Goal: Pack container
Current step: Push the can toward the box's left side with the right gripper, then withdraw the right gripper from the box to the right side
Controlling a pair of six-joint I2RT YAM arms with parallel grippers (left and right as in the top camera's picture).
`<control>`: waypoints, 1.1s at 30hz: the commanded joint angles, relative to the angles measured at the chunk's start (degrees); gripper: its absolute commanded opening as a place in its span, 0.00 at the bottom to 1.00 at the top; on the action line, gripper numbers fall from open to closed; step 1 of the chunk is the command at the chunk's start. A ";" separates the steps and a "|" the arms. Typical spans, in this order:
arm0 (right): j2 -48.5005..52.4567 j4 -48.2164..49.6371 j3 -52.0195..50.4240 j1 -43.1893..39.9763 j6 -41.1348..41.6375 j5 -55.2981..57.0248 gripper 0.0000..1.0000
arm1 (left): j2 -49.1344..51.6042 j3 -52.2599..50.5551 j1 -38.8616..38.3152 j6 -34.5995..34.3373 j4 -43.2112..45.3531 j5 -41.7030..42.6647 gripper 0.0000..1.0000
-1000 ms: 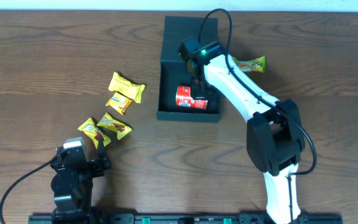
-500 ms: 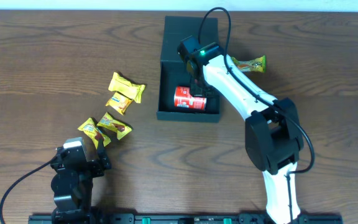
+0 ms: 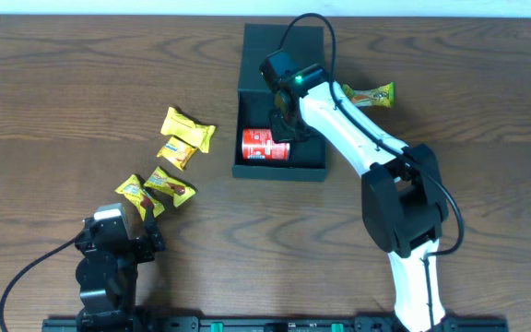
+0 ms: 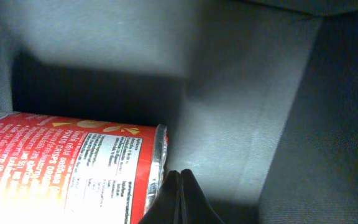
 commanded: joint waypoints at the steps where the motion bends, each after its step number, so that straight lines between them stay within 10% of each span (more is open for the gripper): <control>1: 0.57 0.37 -0.13 0.68 -3.39 -4.15 0.01 | -0.26 -0.94 0.35 0.20 -0.31 -0.57 0.95; 23: 0.57 -6.69 -0.11 0.68 -2.84 -10.71 0.02 | -0.26 -0.94 0.35 0.20 -0.31 -0.55 0.95; 33: -1.62 -3.87 5.38 0.92 3.63 5.16 0.02 | -0.26 -0.94 0.35 0.20 -0.31 -0.55 0.95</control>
